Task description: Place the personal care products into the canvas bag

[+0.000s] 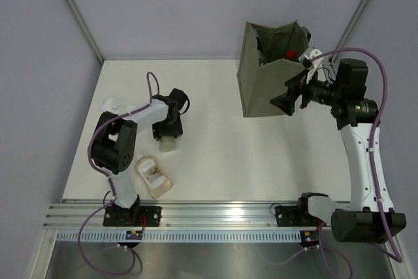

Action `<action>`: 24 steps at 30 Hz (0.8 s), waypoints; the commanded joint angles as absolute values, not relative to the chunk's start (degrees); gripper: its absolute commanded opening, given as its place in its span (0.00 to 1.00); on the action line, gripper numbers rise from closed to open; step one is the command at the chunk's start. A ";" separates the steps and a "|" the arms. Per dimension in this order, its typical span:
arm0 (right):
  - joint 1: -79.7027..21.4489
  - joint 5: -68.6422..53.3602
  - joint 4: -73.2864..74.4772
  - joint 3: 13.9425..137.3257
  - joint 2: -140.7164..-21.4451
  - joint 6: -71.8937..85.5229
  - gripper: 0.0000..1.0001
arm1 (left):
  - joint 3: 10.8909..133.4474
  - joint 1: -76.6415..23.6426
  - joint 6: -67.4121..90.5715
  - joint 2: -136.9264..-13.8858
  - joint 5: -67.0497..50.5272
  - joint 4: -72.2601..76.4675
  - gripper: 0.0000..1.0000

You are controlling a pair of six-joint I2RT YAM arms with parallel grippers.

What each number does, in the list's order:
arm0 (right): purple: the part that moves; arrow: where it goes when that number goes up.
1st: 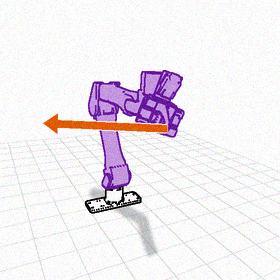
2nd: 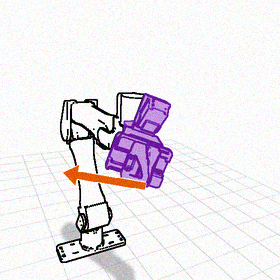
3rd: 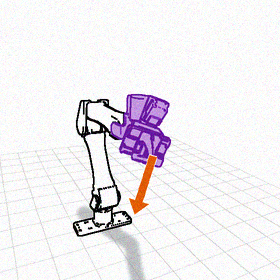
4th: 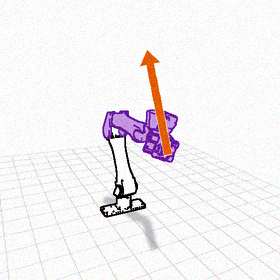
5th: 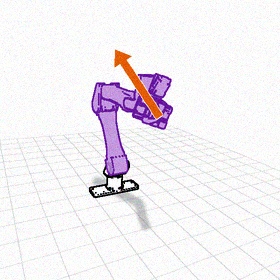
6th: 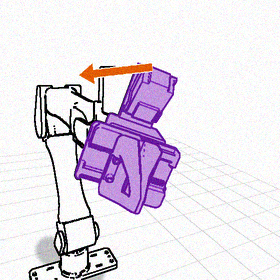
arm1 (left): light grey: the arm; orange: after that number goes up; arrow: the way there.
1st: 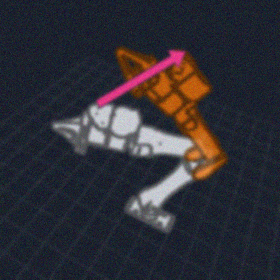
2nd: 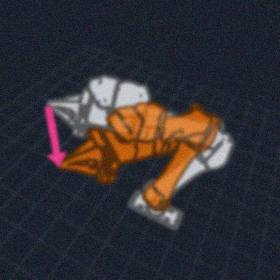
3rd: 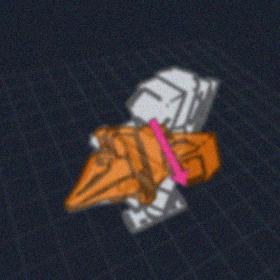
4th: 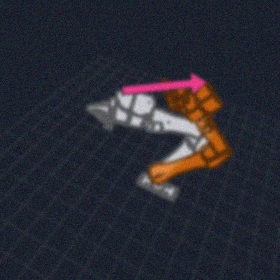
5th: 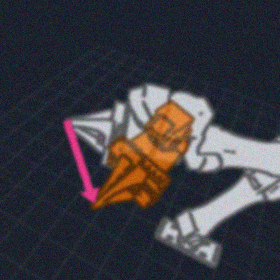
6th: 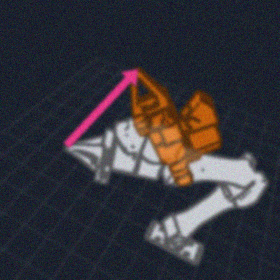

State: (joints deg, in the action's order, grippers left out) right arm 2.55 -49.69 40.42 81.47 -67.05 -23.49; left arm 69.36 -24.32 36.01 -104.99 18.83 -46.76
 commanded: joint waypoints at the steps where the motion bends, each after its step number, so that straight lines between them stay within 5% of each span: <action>1: 1.85 -65.74 32.54 71.65 -61.20 -19.45 1.00 | 68.74 -23.29 34.90 -103.98 14.16 -42.65 0.52; 2: 1.58 -66.00 30.52 70.33 -60.56 -17.60 0.98 | 68.21 -23.03 33.94 -103.37 11.80 -41.58 0.42; 4: 0.27 -64.00 32.33 68.56 -61.08 -16.62 0.96 | 66.81 -22.94 32.35 -100.48 8.19 -38.34 0.05; 5: -1.91 -63.03 33.04 68.38 -61.87 -16.09 0.91 | 66.36 -22.85 30.86 -99.33 3.65 -37.10 0.00; 14: -15.98 -52.90 30.07 68.38 -76.98 -0.37 0.86 | 45.21 -23.03 32.92 -75.78 -38.62 7.60 0.00; 19: -19.77 -50.47 16.22 68.47 -83.75 15.59 0.99 | 39.21 -24.78 43.67 -77.43 -46.49 30.82 0.00; 24: -25.03 -34.29 5.63 65.48 -83.41 30.84 0.99 | 37.44 -27.07 48.87 -78.75 -46.85 41.12 0.00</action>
State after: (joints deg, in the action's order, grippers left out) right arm -22.00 -45.01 16.82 65.93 -84.68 17.65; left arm 36.34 -25.85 43.48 -79.18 -40.27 20.99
